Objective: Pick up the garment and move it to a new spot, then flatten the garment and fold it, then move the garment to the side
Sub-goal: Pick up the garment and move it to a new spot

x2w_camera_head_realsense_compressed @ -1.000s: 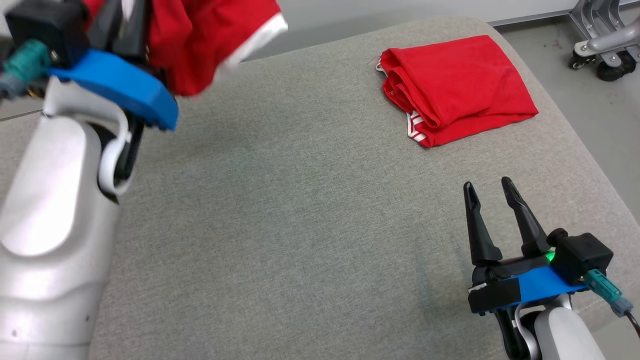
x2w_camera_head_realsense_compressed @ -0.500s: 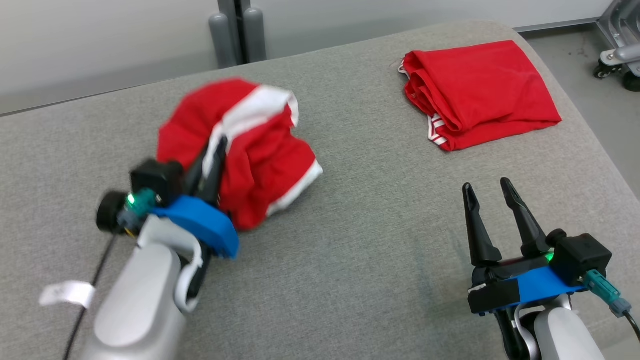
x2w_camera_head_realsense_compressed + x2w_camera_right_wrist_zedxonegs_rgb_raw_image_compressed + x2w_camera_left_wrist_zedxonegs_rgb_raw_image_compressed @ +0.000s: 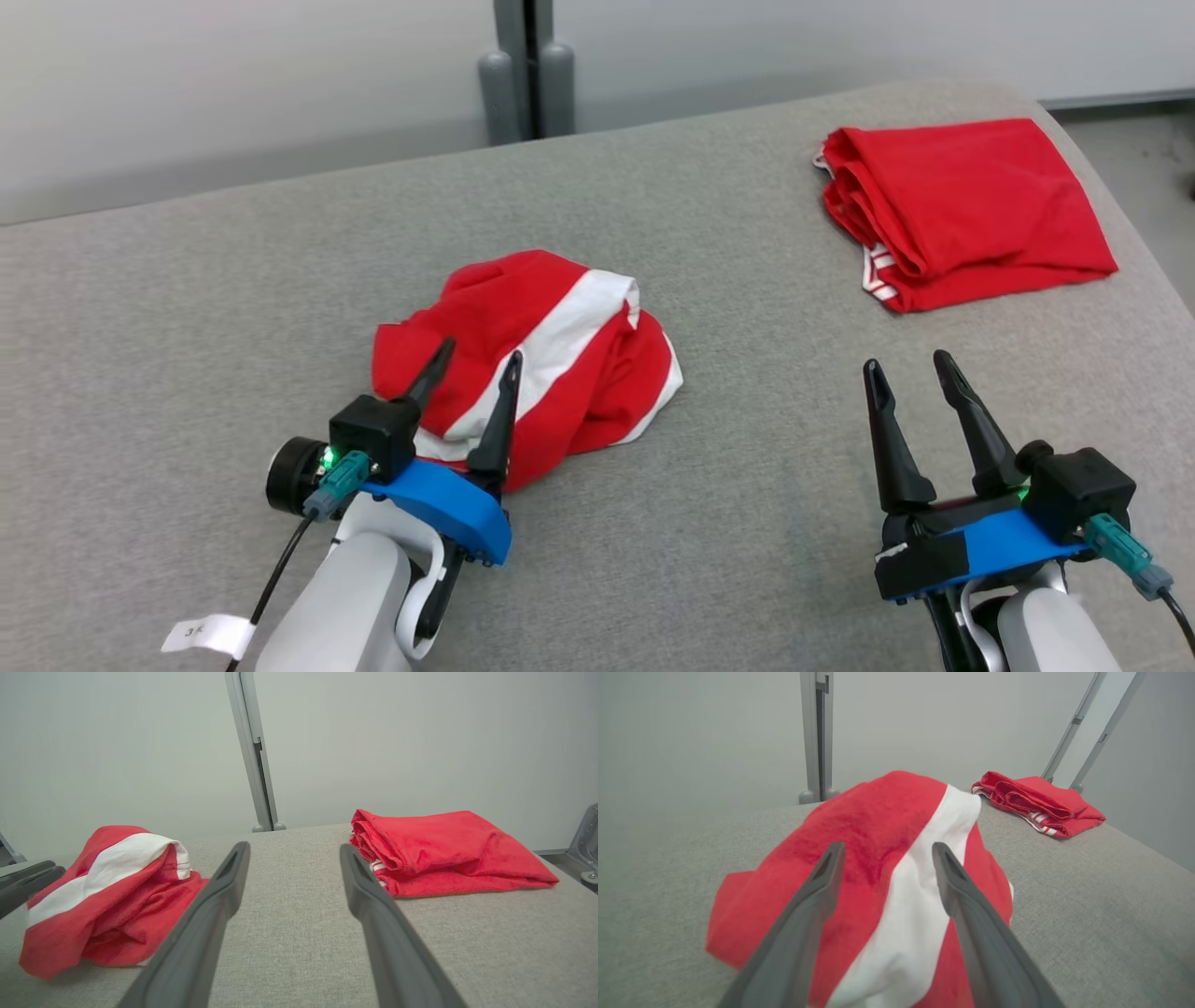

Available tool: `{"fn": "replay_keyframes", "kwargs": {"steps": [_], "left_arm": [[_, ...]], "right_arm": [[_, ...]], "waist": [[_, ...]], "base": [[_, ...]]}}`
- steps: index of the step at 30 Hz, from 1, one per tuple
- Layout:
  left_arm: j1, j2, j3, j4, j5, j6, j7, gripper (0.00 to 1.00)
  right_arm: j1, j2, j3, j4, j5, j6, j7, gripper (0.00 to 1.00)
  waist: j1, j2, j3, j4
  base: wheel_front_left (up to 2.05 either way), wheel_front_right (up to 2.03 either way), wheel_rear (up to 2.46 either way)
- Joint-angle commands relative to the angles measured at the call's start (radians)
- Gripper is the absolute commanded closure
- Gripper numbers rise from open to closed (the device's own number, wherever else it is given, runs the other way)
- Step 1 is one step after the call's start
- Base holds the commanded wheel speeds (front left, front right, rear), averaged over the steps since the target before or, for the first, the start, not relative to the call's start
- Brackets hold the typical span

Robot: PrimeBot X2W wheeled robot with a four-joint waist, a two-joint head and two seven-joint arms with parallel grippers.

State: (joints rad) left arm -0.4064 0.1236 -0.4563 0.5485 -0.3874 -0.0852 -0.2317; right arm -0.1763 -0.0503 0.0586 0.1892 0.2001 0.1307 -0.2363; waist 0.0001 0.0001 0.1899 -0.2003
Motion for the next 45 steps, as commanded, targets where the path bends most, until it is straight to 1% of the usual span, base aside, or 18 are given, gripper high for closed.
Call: {"fn": "replay_keyframes", "kwargs": {"steps": [1, 4, 6, 7, 12, 19, 25, 31, 38, 45], "left_arm": [[0.000, 0.002, 0.010, -0.007, 0.003, 0.007, -0.008, 0.00], [0.020, 0.013, 0.034, -0.039, 0.010, 0.028, -0.026, 0.00], [0.042, 0.025, 0.073, -0.081, 0.012, 0.048, -0.033, 0.00], [0.042, 0.025, 0.073, -0.081, 0.012, 0.048, -0.033, 0.00], [0.111, 0.047, 0.150, -0.177, 0.029, 0.076, -0.034, 0.00], [0.211, 0.059, 0.253, -0.274, 0.064, 0.099, -0.034, 0.00], [0.289, 0.056, 0.319, -0.318, 0.088, 0.099, -0.034, 0.00], [0.355, 0.044, 0.367, -0.337, 0.108, 0.086, -0.034, 0.00], [0.403, 0.030, 0.392, -0.329, 0.130, 0.069, -0.034, 0.00], [0.416, 0.017, 0.403, -0.319, 0.151, 0.054, -0.034, 0.00]], "right_arm": [[0.012, 0.000, -0.001, 0.004, -0.007, 0.000, 0.004, 0.00], [0.019, 0.000, -0.004, 0.005, -0.008, 0.000, 0.006, 0.00], [0.025, 0.000, -0.007, 0.005, -0.008, 0.000, 0.007, 0.00], [0.025, 0.000, -0.007, 0.005, -0.008, 0.000, 0.007, 0.00], [0.040, -0.001, -0.016, 0.007, -0.002, 0.000, 0.012, 0.00], [0.058, -0.001, -0.026, 0.004, -0.011, 0.000, 0.021, 0.00], [0.071, -0.001, -0.034, 0.004, -0.015, 0.000, 0.028, 0.00], [0.095, -0.001, -0.044, 0.003, -0.021, 0.000, 0.038, 0.00], [0.129, -0.001, -0.048, 0.000, -0.023, 0.000, 0.053, 0.00], [0.147, -0.001, -0.050, -0.006, -0.022, 0.000, 0.065, 0.00]], "waist": [[-0.0001, -0.0001, -0.003, 0.004], [-0.0001, -0.0001, -0.021, 0.028], [-0.0001, -0.0001, -0.036, 0.052], [-0.0001, -0.0001, -0.036, 0.052], [-0.0001, -0.0001, -0.057, 0.091], [-0.0001, -0.0001, -0.083, 0.142], [-0.0001, -0.0001, -0.105, 0.172], [-0.0001, -0.0001, -0.131, 0.190], [-0.0001, -0.0001, -0.155, 0.195], [-0.0001, -0.0001, -0.162, 0.194]], "base": [[0.00, 0.00, 0.00], [0.00, 0.00, 0.00], [0.00, 0.00, 0.00], [0.00, 0.00, 0.00], [0.00, 0.00, 0.00], [0.00, 0.00, 0.00], [0.00, 0.00, 0.00], [0.00, 0.00, 0.00], [0.00, 0.00, 0.00], [0.00, 0.00, 0.00]]}}
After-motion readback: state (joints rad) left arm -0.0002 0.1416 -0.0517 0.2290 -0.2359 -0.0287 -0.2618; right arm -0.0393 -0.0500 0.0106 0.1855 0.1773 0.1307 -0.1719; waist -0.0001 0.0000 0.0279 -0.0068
